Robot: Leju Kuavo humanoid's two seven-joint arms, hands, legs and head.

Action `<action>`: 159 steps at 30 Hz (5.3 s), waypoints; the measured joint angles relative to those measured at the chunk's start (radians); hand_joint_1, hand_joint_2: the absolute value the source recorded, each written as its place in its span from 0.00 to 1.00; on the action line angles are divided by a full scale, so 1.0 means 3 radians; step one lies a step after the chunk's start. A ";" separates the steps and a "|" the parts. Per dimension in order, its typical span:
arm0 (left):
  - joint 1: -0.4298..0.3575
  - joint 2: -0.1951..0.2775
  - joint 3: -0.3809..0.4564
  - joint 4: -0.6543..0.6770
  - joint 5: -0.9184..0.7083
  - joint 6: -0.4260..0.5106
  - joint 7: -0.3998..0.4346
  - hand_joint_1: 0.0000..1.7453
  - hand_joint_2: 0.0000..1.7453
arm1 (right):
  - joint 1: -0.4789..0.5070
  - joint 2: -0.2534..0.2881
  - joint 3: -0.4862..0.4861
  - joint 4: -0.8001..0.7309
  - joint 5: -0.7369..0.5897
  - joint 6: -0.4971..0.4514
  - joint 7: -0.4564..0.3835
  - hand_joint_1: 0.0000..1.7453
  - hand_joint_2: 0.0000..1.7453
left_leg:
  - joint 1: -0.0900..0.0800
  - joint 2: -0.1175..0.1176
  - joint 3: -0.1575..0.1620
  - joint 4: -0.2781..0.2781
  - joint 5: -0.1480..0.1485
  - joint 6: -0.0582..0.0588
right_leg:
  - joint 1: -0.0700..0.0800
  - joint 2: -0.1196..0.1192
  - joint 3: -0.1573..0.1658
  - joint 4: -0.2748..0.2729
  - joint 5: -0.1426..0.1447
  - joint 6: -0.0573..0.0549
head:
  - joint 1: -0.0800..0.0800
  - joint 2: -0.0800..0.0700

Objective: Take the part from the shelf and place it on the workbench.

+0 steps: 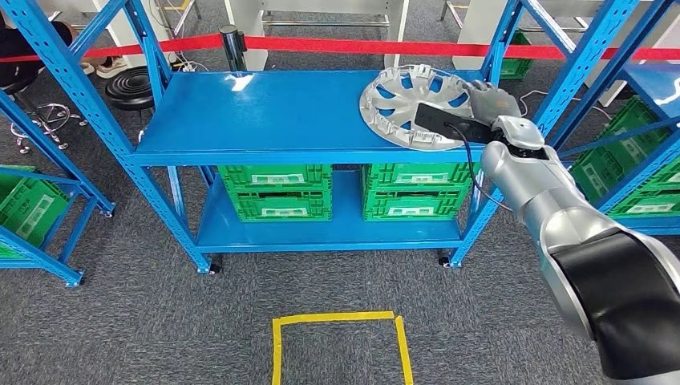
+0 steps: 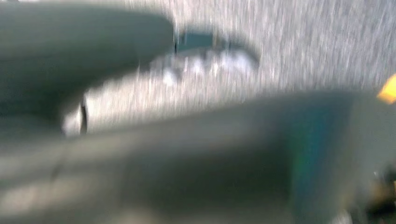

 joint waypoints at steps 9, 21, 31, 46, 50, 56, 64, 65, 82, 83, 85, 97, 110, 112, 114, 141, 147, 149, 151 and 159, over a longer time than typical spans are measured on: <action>-0.0010 0.0000 0.0015 -0.0003 -0.0010 0.0000 0.0006 0.00 0.00 | 0.0016 -0.0027 0.0000 0.0004 -0.0001 -0.0061 0.0012 0.00 0.00 | -0.0003 0.0006 -0.0209 0.0510 -0.0234 -0.0170 | 0.0009 -0.0003 0.0239 -0.0352 0.0050 -0.0157 | -0.0010 0.0000; -0.0005 -0.0003 0.0017 0.0000 -0.0023 -0.0001 0.0021 0.00 0.00 | 0.0067 -0.0030 0.0000 0.0005 -0.0008 -0.0096 0.0029 0.00 0.00 | -0.0010 0.0016 -0.0203 -0.0029 0.0201 -0.0028 | 0.0014 0.0007 0.0489 -0.0263 -0.0194 -0.0044 | -0.0021 0.0000; -0.0004 -0.0004 0.0021 0.0000 -0.0023 0.0003 0.0020 0.00 0.00 | 0.0125 -0.0031 0.0000 0.0005 -0.0015 -0.0145 0.0043 0.00 0.00 | 0.0010 -0.0001 -0.0037 0.0029 0.0008 -0.0045 | -0.0028 -0.0008 0.0089 -0.0117 -0.0023 0.0026 | -0.0004 0.0000; 0.0011 0.0008 0.0026 -0.0004 -0.0036 0.0003 0.0015 0.00 0.00 | 0.0183 0.0039 0.0000 0.0007 -0.0065 -0.0197 0.0052 0.00 0.00 | -0.0006 0.0019 -0.0433 0.0318 0.0167 -0.0148 | -0.0001 -0.0001 0.0436 -0.0290 -0.0160 -0.0145 | -0.0012 0.0000; -0.0003 0.0007 0.0026 -0.0005 -0.0063 0.0003 0.0018 0.00 0.00 | 0.0193 0.0058 0.0000 0.0008 -0.0088 -0.0221 0.0045 0.00 0.00 | -0.0024 0.0020 -0.0299 0.0043 0.0200 -0.0087 | 0.0015 0.0003 0.0469 -0.0295 -0.0230 -0.0075 | -0.0018 0.0000; -0.0023 0.0005 0.0026 -0.0011 -0.0072 -0.0001 0.0022 0.00 0.00 | 0.0189 0.0069 0.0000 0.0013 -0.0100 -0.0206 0.0048 0.00 0.00 | 0.0004 0.0019 -0.0210 -0.0007 0.0180 -0.0001 | -0.0004 -0.0002 0.0006 0.0512 -0.0541 0.0009 | -0.0005 0.0000; -0.0023 -0.0002 0.0026 -0.0011 -0.0072 -0.0004 0.0026 0.00 0.00 | 0.0194 0.0081 0.0000 0.0022 -0.0100 -0.0195 0.0047 0.00 0.00 | -0.0008 -0.0001 -0.0121 0.0074 0.0011 -0.0105 | -0.0013 -0.0009 0.0183 -0.0246 -0.0013 -0.0030 | -0.0009 0.0000; -0.0024 -0.0002 0.0026 -0.0011 -0.0072 -0.0004 0.0027 0.00 0.00 | 0.0193 0.0086 0.0000 0.0023 -0.0100 -0.0194 0.0047 0.00 0.00 | -0.0005 0.0000 -0.0115 0.0068 0.0003 -0.0124 | -0.0012 -0.0005 0.0188 -0.0248 -0.0016 -0.0057 | -0.0010 0.0000; -0.0022 -0.0011 0.0052 -0.0013 -0.0067 -0.0029 -0.0013 0.00 0.00 | 0.0191 0.0223 0.0000 0.0032 -0.0100 -0.0200 0.0046 0.00 0.00 | -0.0003 0.0010 -0.0235 0.0031 0.0187 -0.0146 | 0.0000 0.0001 0.0375 -0.0291 -0.0144 -0.0109 | -0.0021 0.0000; -0.0023 -0.0010 0.0053 -0.0014 -0.0067 -0.0029 -0.0013 0.00 0.00 | 0.0190 0.0224 0.0000 0.0033 -0.0100 -0.0200 0.0047 0.00 0.00 | -0.0004 0.0006 -0.0235 0.0031 0.0184 -0.0137 | 0.0000 -0.0002 0.0383 -0.0302 -0.0142 -0.0101 | -0.0022 0.0000; -0.0022 -0.0008 0.0056 -0.0014 -0.0067 -0.0029 -0.0014 0.00 0.00 | 0.0188 0.0224 0.0000 0.0033 -0.0101 -0.0200 0.0046 0.00 0.00 | -0.0005 0.0001 -0.0234 0.0031 0.0179 -0.0123 | 0.0000 -0.0006 0.0395 -0.0319 -0.0142 -0.0089 | -0.0021 0.0000; -0.0033 -0.0010 0.0066 -0.0014 -0.0100 -0.0029 -0.0048 0.00 0.00 | 0.0251 0.0420 0.0000 0.0033 -0.0208 -0.0279 0.0067 0.00 0.00 | -0.0004 0.0005 -0.0228 0.0032 0.0173 -0.0106 | 0.0001 -0.0004 0.0405 -0.0339 -0.0135 -0.0056 | -0.0022 0.0000; -0.0057 -0.0017 0.0069 -0.0014 -0.0178 -0.0047 -0.0065 0.00 0.00 | 0.0519 0.0449 -0.0020 0.0047 -0.0468 0.0095 -0.0015 0.00 1.00 | -0.0002 0.0008 -0.0227 0.0029 0.0173 -0.0108 | 0.0004 -0.0004 0.0405 -0.0338 -0.0138 -0.0056 | -0.0022 0.0000; -0.0058 -0.0018 0.0071 -0.0014 -0.0179 -0.0047 -0.0074 0.00 0.00 | 0.0539 0.0449 -0.0023 0.0047 -0.0483 0.0102 -0.0017 0.00 1.00 | -0.0002 0.0007 -0.0227 0.0029 0.0173 -0.0108 | 0.0004 -0.0004 0.0405 -0.0338 -0.0138 -0.0056 | -0.0022 0.0000; -0.0058 -0.0019 0.0072 -0.0014 -0.0180 -0.0047 -0.0080 0.00 0.00 | 0.0556 0.0449 -0.0024 0.0047 -0.0486 0.0102 -0.0016 0.00 1.00 | -0.0002 0.0007 -0.0227 0.0029 0.0173 -0.0108 | 0.0004 -0.0004 0.0405 -0.0338 -0.0138 -0.0056 | -0.0022 0.0000; -0.0062 -0.0033 0.0104 -0.0015 -0.0283 -0.0040 -0.0088 0.00 0.00 | 0.0843 0.0440 -0.0133 0.0047 -0.0738 0.0289 0.0122 1.00 1.00 | -0.0002 0.0009 -0.0227 0.0029 0.0173 -0.0107 | 0.0004 -0.0004 0.0405 -0.0338 -0.0138 -0.0056 | -0.0022 0.0000; -0.0069 -0.0044 0.0104 -0.0017 -0.0303 -0.0041 -0.0073 0.00 0.00 | 0.0876 0.0440 -0.0193 0.0047 -0.0770 0.0280 0.0143 1.00 1.00 | -0.0001 0.0010 -0.0225 0.0029 0.0173 -0.0107 | 0.0004 -0.0004 0.0406 -0.0338 -0.0139 -0.0056 | -0.0022 0.0000; -0.0070 -0.0046 0.0104 -0.0017 -0.0308 -0.0041 -0.0072 0.00 0.00 | 0.0877 0.0439 -0.0201 0.0047 -0.0777 0.0281 0.0158 1.00 1.00 | -0.0002 0.0009 -0.0224 0.0029 0.0173 -0.0107 | 0.0004 -0.0005 0.0406 -0.0338 -0.0139 -0.0055 | -0.0022 0.0000; -0.0070 -0.0048 0.0104 -0.0017 -0.0316 -0.0043 -0.0072 0.00 0.00 | 0.0877 0.0439 -0.0206 0.0047 -0.0787 0.0287 0.0170 1.00 1.00 | -0.0002 0.0009 -0.0224 0.0029 0.0173 -0.0107 | 0.0004 -0.0005 0.0408 -0.0338 -0.0139 -0.0055 | -0.0022 0.0000; -0.0079 -0.0059 0.0104 -0.0017 -0.0342 -0.0059 -0.0070 0.00 0.00 | 0.0885 0.0428 -0.0278 0.0047 -0.0827 0.0294 0.0181 1.00 1.00 | -0.0002 0.0010 -0.0224 0.0029 0.0173 -0.0107 | 0.0003 -0.0004 0.0408 -0.0338 -0.0139 -0.0055 | -0.0022 0.0000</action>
